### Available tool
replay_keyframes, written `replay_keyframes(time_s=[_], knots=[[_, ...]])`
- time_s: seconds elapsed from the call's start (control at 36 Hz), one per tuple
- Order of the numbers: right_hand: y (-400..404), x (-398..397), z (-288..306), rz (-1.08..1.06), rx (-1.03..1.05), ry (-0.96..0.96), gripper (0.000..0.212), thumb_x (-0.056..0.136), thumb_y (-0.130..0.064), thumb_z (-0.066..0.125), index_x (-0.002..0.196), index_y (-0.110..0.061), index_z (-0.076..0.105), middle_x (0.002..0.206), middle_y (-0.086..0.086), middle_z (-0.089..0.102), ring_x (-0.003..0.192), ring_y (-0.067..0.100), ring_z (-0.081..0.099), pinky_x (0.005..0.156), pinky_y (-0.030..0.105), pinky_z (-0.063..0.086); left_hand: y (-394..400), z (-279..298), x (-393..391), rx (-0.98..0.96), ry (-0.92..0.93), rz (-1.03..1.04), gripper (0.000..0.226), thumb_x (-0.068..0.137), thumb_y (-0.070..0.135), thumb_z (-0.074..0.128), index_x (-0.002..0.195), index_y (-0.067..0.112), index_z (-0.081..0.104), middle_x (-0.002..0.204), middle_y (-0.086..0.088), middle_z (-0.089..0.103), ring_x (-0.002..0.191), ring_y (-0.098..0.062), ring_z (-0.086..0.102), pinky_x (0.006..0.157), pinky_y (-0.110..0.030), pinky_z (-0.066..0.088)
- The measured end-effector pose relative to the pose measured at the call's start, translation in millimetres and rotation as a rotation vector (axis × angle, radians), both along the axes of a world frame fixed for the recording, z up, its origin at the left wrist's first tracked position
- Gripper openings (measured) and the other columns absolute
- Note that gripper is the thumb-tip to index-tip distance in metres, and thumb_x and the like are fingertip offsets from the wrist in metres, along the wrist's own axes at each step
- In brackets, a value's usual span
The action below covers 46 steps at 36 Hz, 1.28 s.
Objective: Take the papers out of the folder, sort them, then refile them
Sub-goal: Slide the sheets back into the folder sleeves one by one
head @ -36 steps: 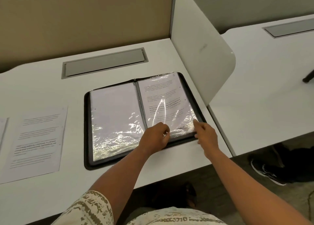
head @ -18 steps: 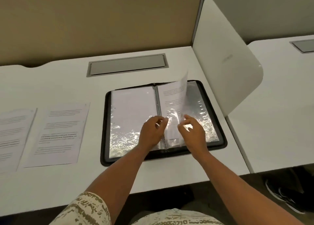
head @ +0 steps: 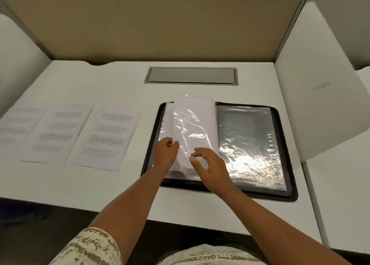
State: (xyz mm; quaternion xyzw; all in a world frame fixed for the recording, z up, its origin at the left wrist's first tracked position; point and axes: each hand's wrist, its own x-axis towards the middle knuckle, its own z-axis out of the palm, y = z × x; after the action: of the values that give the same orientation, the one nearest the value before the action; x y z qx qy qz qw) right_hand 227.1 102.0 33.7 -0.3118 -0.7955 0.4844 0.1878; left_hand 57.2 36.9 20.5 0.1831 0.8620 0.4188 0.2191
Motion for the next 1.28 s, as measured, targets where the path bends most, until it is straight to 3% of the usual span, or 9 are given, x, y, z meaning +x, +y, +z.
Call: replay_keyframes(time_s=[0.08, 0.14, 0.19, 0.36, 0.64, 0.83, 1.0, 1.11, 1.28], knots=[[16, -1, -18, 0.033, 0.202, -0.090, 0.030, 0.097, -0.040, 0.057, 0.119, -0.024, 0.069, 0.139, -0.005, 0.059, 0.133, 0.013, 0.048, 0.112, 0.032, 0.036, -6, 2, -7, -0.064, 0.003, 0.028, 0.020, 0.092, 0.023, 0.063, 0.074, 0.023, 0.055, 0.076, -0.001, 0.059, 0.071, -0.016, 0.053, 0.075, -0.036, 0.050], [24, -5, -30, 0.107, 0.319, -0.207, 0.035, 0.098, -0.031, 0.057, 0.130, -0.020, 0.066, 0.149, 0.002, 0.052, 0.144, 0.022, 0.038, 0.116, 0.041, 0.031, -11, 1, -12, -0.108, -0.039, 0.033, 0.005, 0.091, 0.023, 0.065, 0.095, 0.020, 0.066, 0.087, 0.002, 0.064, 0.083, -0.016, 0.059, 0.083, -0.032, 0.049], [29, -11, -39, 0.197, 0.381, -0.299, 0.040, 0.098, -0.027, 0.055, 0.137, -0.018, 0.061, 0.155, 0.009, 0.044, 0.149, 0.031, 0.031, 0.116, 0.047, 0.030, -15, -3, -16, -0.146, -0.075, 0.048, 0.030, 0.089, 0.021, 0.066, 0.118, 0.016, 0.066, 0.103, -0.002, 0.067, 0.095, -0.020, 0.062, 0.088, -0.028, 0.048], [24, -32, -59, 0.449, 0.491, -0.528, 0.047, 0.102, -0.025, 0.043, 0.148, -0.016, 0.048, 0.163, 0.014, 0.027, 0.152, 0.040, 0.018, 0.119, 0.051, 0.025, -32, -10, -16, -0.185, -0.003, 0.023, 0.050, 0.089, 0.023, 0.066, 0.138, 0.020, 0.053, 0.123, 0.000, 0.060, 0.101, -0.013, 0.056, 0.085, -0.023, 0.040], [-2, -51, -69, 0.335, 0.565, -0.662, 0.051, 0.095, -0.023, 0.048, 0.145, -0.017, 0.047, 0.163, 0.011, 0.028, 0.151, 0.038, 0.019, 0.119, 0.055, 0.021, -74, -32, -9, -0.175, 0.148, -0.276, 0.023, 0.090, 0.012, 0.058, 0.109, 0.012, 0.072, 0.119, -0.005, 0.069, 0.116, -0.025, 0.061, 0.100, -0.040, 0.049], [-43, -90, -66, 0.152, 0.523, -0.401, 0.037, 0.080, -0.010, 0.071, 0.118, -0.010, 0.071, 0.135, 0.018, 0.061, 0.129, 0.040, 0.054, 0.104, 0.057, 0.043, -103, -19, -41, -0.082, 0.263, -0.334, 0.028, 0.095, 0.018, 0.056, 0.120, 0.016, 0.069, 0.121, 0.004, 0.068, 0.113, -0.013, 0.058, 0.100, -0.032, 0.047], [-93, -146, -49, 0.122, 0.538, -0.255, 0.027, 0.080, -0.005, 0.068, 0.106, -0.004, 0.074, 0.115, 0.019, 0.069, 0.105, 0.038, 0.066, 0.090, 0.046, 0.054, -155, -11, -91, -0.054, 0.324, -0.308, 0.027, 0.094, 0.017, 0.058, 0.119, 0.015, 0.070, 0.120, 0.000, 0.068, 0.113, -0.017, 0.059, 0.097, -0.025, 0.044], [-126, -185, -44, 0.128, 0.451, -0.281, 0.033, 0.092, -0.013, 0.060, 0.124, -0.009, 0.068, 0.139, 0.015, 0.059, 0.132, 0.033, 0.051, 0.110, 0.045, 0.039, -198, -9, -121, -0.084, 0.333, -0.244, 0.026, 0.097, 0.022, 0.058, 0.121, 0.020, 0.067, 0.125, 0.005, 0.065, 0.118, -0.013, 0.055, 0.096, -0.020, 0.039], [-167, -234, -36, 0.169, 0.424, -0.279, 0.036, 0.097, -0.022, 0.058, 0.131, -0.014, 0.063, 0.145, 0.009, 0.055, 0.134, 0.028, 0.050, 0.113, 0.045, 0.040, -255, -10, -161, -0.114, 0.287, -0.131, 0.026, 0.097, 0.023, 0.058, 0.122, 0.021, 0.066, 0.128, 0.005, 0.064, 0.120, -0.014, 0.054, 0.097, -0.022, 0.041]])
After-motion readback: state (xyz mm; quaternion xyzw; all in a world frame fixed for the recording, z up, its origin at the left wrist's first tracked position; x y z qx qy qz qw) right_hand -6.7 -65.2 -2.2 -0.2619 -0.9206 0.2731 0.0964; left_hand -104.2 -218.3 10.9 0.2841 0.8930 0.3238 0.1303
